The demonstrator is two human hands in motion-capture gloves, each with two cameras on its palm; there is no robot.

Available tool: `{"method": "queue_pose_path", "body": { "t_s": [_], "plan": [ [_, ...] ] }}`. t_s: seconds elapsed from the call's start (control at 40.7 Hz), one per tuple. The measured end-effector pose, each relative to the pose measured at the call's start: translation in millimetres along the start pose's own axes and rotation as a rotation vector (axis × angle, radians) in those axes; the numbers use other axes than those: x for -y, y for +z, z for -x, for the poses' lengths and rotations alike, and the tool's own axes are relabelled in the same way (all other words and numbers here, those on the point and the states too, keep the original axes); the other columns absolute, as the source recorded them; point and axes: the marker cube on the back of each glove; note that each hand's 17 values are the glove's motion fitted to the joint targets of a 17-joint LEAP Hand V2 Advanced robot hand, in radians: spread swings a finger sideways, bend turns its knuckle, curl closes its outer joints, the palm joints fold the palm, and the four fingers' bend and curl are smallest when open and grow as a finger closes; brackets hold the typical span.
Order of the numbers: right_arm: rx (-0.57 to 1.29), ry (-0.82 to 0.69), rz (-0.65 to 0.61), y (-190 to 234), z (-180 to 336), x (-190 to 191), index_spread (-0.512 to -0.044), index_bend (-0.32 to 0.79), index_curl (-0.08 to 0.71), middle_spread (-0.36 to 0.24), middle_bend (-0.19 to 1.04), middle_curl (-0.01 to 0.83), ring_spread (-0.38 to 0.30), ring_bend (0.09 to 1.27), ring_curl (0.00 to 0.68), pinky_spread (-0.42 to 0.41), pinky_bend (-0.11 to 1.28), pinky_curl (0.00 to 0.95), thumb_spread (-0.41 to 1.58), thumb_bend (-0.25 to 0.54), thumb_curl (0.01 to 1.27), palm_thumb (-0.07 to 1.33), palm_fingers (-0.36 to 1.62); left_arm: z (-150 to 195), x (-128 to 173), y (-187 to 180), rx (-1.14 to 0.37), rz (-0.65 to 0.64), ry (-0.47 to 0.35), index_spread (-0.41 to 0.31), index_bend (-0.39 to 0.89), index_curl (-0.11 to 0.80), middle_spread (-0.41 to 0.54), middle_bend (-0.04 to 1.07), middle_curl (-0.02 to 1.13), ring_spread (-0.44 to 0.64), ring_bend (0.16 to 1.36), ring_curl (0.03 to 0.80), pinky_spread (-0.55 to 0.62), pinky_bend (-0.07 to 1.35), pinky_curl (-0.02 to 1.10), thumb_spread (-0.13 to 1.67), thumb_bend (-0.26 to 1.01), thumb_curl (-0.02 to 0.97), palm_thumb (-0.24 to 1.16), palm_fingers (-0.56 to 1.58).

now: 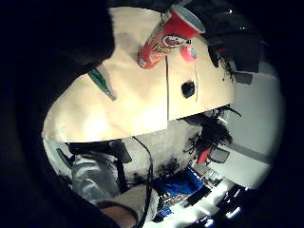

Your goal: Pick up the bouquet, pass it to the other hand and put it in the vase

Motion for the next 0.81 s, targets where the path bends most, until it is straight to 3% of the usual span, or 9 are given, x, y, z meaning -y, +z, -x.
{"method": "queue_pose_path", "body": {
  "t_s": [0.147, 0.27, 0.442, 0.687, 0.736, 0.761, 0.81],
  "plan": [
    [0.045, 0.063, 0.05, 34.7, -2.4, 29.3, -0.207, 0.05, 0.049, 0.024, 0.37, 0.365, 0.01, 0.69, 0.347, 0.204, 0.75, 0.37, 1.15, 0.002, 0.28, 0.48, 0.42, 8.5, -1.5, -4.9, -0.007, -0.036, -0.005, -0.018, 0.21, 0.386, 0.215, 0.14, 0.23, 0.34, 0.41, 0.251, 0.36, 0.24, 0.32, 1.23, -0.02, 0.296, 0.32, 0.31],
    [0.052, 0.145, 0.03, 50.5, -1.7, 24.1, -0.208, 0.05, 0.051, 0.024, 0.36, 0.37, 0.005, 0.7, 0.35, 0.203, 0.76, 0.37, 1.15, -0.008, 0.29, 0.51, 0.42, 13.5, -3.5, -7.9, -0.017, -0.043, -0.005, -0.013, 0.19, 0.389, 0.235, 0.14, 0.23, 0.36, 0.42, 0.257, 0.38, 0.26, 0.34, 1.22, -0.02, 0.3, 0.31, 0.27],
    [0.087, 0.163, 0.147, 93.2, 2.6, 25.4, -0.202, 0.04, 0.049, 0.025, 0.34, 0.373, -0.013, 0.73, 0.361, 0.173, 0.79, 0.372, 1.12, -0.006, 0.32, 0.55, 0.47, 15.0, -8.4, -6.0, -0.028, -0.031, 0.002, -0.011, 0.19, 0.393, 0.251, 0.15, 0.23, 0.38, 0.43, 0.258, 0.39, 0.28, 0.34, 1.22, -0.02, 0.304, 0.3, 0.26],
    [-0.039, 0.267, 0.126, 156.5, 3.4, 38.9, -0.197, 0.06, 0.057, -0.003, 0.35, 0.387, -0.062, 0.76, 0.374, 0.101, 0.79, 0.369, 1.09, 0.012, 0.37, 0.68, 0.53, 18.9, -7.6, -1.1, -0.024, -0.008, -0.01, -0.01, 0.2, 0.405, 0.251, 0.16, 0.23, 0.39, 0.43, 0.26, 0.41, 0.27, 0.34, 1.22, -0.02, 0.308, 0.3, 0.26],
    [-0.051, 0.253, 0.09, 158.2, 8.1, 38.2, -0.208, 0.15, 0.088, -0.03, 0.39, 0.405, -0.089, 0.74, 0.373, 0.08, 0.72, 0.349, 1.09, 0.043, 0.38, 0.76, 0.64, 17.7, -6.9, -2.4, -0.025, -0.011, -0.014, -0.016, 0.21, 0.411, 0.251, 0.15, 0.23, 0.39, 0.43, 0.259, 0.41, 0.27, 0.34, 1.22, -0.02, 0.309, 0.3, 0.26],
    [-0.051, 0.252, 0.07, 158.3, 9.8, 38.1, -0.202, 0.29, 0.136, -0.05, 0.42, 0.417, -0.112, 0.74, 0.375, 0.017, 0.66, 0.334, 1.11, 0.076, 0.39, 0.81, 0.85, 17.1, -6.3, -3.1, -0.024, -0.012, -0.016, -0.017, 0.22, 0.414, 0.251, 0.15, 0.23, 0.39, 0.43, 0.258, 0.41, 0.26, 0.34, 1.22, -0.02, 0.309, 0.3, 0.26],
    [-0.044, 0.264, 0.015, 157.1, 10.8, 39.1, -0.215, 0.33, 0.15, -0.078, 0.45, 0.426, -0.142, 0.7, 0.345, -0.06, 0.58, 0.296, 1.12, 0.113, 0.4, 0.89, 1.05, 16.5, -4.8, -3.9, -0.022, -0.011, -0.021, -0.024, 0.23, 0.419, 0.251, 0.15, 0.23, 0.39, 0.42, 0.256, 0.41, 0.26, 0.34, 1.22, -0.02, 0.309, 0.3, 0.27]
  ]
}}
